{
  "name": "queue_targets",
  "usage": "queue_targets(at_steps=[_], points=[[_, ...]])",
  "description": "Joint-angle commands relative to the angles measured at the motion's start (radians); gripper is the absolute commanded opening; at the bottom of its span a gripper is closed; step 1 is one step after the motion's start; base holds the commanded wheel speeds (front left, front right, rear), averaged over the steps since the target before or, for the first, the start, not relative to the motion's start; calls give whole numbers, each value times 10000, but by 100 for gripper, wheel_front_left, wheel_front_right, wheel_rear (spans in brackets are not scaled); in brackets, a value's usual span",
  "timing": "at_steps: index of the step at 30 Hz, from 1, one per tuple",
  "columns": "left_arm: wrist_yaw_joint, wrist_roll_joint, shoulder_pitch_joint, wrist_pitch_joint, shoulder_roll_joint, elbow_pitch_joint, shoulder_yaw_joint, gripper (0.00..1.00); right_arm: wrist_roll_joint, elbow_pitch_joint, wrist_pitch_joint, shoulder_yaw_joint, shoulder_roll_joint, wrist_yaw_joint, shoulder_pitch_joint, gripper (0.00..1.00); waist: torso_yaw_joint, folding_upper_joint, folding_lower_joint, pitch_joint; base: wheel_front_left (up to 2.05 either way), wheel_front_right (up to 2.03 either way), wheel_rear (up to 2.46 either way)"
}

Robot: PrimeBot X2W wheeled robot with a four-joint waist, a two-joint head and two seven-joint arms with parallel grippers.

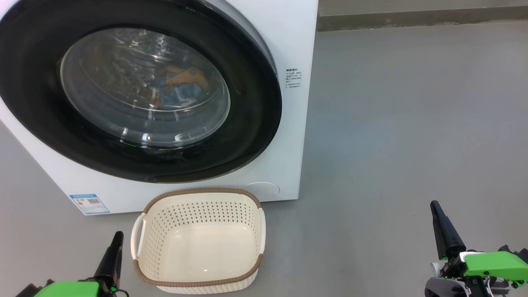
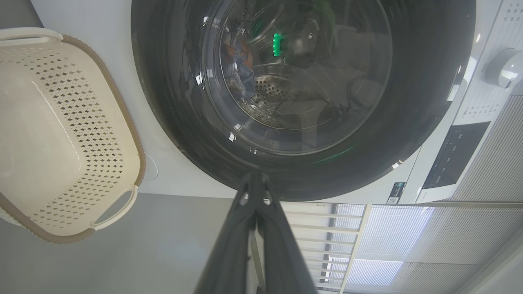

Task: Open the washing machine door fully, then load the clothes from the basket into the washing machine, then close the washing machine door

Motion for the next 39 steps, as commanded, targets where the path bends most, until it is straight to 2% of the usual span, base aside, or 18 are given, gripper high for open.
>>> queue_targets(at_steps=[1, 39], points=[[-29, -83, -416, 62, 127, -189, 345, 0, 55, -303, 65, 212, -17, 14, -57, 0, 0, 0, 0, 0, 0, 0, 0], [-29, -84, -416, 61, 127, -189, 343, 0, 39, -302, 80, 192, -3, 14, -59, 0, 0, 0, 0, 0, 0, 0, 0]])
